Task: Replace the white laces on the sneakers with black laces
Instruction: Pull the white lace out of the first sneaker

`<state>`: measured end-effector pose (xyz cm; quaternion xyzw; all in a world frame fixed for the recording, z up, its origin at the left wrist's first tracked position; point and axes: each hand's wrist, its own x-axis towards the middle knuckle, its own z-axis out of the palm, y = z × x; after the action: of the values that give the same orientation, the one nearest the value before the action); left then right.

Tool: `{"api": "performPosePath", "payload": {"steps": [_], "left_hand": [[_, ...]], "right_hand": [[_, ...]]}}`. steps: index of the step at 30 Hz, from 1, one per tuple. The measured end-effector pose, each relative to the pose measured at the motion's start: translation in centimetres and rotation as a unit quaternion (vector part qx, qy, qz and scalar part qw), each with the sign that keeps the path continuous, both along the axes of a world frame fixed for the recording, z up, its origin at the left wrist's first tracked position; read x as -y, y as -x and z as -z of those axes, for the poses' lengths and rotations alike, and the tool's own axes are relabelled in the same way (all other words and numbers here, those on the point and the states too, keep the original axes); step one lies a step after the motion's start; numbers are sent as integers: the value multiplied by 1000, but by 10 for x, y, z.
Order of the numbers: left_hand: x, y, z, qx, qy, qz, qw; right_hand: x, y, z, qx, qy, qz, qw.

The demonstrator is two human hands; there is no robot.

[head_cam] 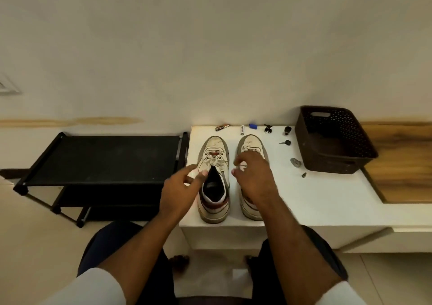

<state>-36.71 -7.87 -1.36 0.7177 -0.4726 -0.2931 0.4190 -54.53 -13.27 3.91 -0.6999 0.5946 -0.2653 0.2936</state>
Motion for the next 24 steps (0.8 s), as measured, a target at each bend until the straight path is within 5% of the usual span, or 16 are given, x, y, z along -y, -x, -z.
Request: {"api": "performPosePath", "payload": {"steps": [2,4,12,19,24], "left_hand": [[21,-3,-5,-41,-7,4,999],[42,-6,-5,-55,-35,61,996],[73,-18,-2,-144,-68,139,977],[81,-33,-12,-165,-89,142,972],[83,-39,-14,-151,-95,155,972]], "right_hand": [[7,-25,12,138,-63,25,988],[18,-38,33,181,-134,32,974],[73,-27,67,105,-153,-140,973],[93,-18,57,12,-116,-119,986],[92,-20,51,65,-79,-54,993]]}}
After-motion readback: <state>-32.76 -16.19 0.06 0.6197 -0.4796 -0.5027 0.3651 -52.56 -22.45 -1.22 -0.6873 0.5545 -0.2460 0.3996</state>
